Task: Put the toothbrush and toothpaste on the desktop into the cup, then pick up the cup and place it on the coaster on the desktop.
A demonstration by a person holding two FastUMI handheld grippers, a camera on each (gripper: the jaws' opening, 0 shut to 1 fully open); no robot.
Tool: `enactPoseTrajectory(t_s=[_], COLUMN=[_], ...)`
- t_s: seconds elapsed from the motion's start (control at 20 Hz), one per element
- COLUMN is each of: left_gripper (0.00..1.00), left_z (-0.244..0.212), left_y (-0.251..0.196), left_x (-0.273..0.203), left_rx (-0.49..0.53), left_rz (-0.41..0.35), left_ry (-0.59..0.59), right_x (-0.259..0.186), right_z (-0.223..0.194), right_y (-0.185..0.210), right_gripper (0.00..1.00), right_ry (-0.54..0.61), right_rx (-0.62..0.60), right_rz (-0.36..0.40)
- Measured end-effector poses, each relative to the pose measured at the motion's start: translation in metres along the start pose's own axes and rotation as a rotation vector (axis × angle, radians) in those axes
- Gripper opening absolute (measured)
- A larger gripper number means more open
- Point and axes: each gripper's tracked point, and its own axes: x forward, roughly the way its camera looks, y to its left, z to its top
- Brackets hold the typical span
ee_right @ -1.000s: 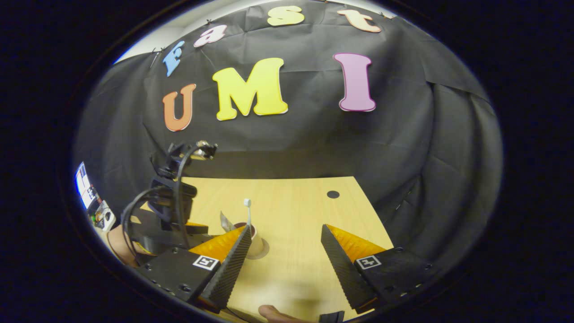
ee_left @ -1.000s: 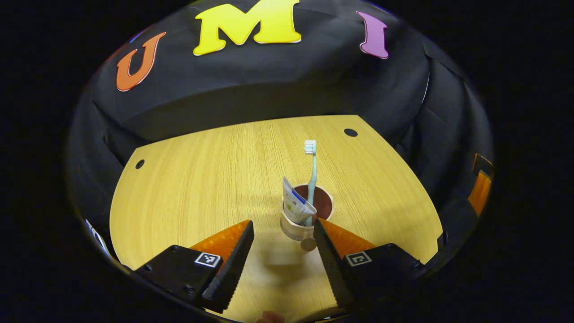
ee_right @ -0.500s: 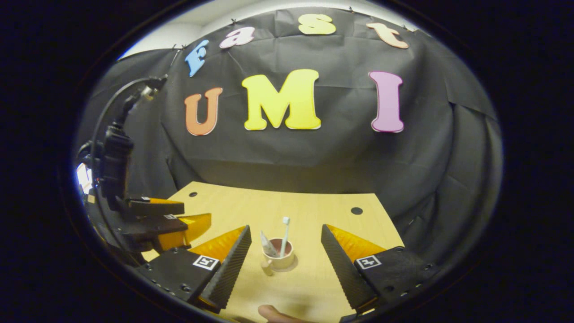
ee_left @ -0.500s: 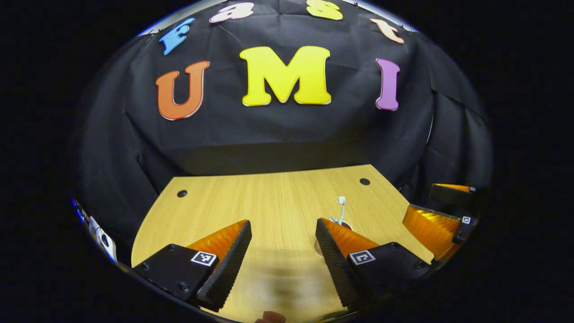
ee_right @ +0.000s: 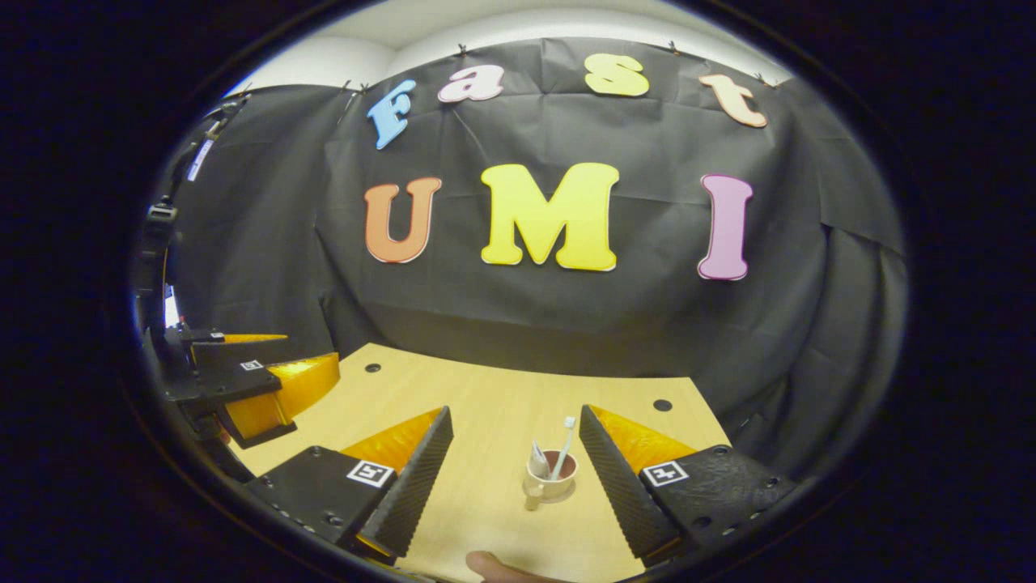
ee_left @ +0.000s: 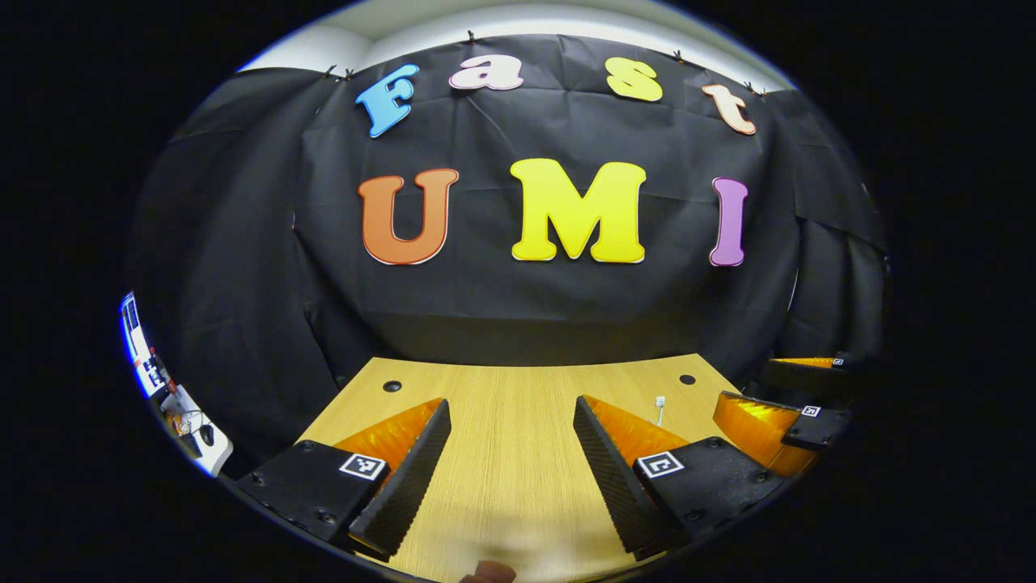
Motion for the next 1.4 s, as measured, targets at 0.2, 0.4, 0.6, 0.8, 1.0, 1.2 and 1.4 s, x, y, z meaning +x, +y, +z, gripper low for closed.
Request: enactPoseTrajectory(t_s=[0.2,0.4,0.6,0.8,1.0,1.2,1.4], left_gripper=[0.97,0.97,0.97,0.97,0.96,1.00,0.96], left_z=[-0.013,-0.018,-0.015,-0.016,-0.013,-0.015,-0.024], left_y=[0.010,0.010,0.012,0.028,0.038,0.048,0.061], left_x=[-0.004,-0.008,-0.011,-0.022,-0.032,-0.043,-0.050], left_rx=[-0.007,0.007,0.005,0.012,0.018,0.030,0.028], left_rz=[-0.036,-0.089,-0.119,-0.117,-0.119,-0.114,-0.097], left_ry=[0.006,0.004,-0.023,-0.044,-0.065,-0.078,-0.056], right_x=[-0.001,-0.007,-0.016,-0.019,-0.019,-0.018,-0.019], right_z=[-0.003,-0.006,0.004,-0.008,-0.017,-0.023,-0.029], right_y=[0.026,0.049,0.061,0.075,0.091,0.107,0.112], right_gripper=[0.96,0.96,0.95,0.95,0.97,0.95,0.98], right_ry=[0.014,0.015,-0.033,-0.005,0.013,0.023,0.038], right_rx=[-0.012,-0.058,-0.088,-0.086,-0.087,-0.067,-0.060], right_rz=[0.001,0.001,-0.013,-0.022,-0.007,0.009,0.013])
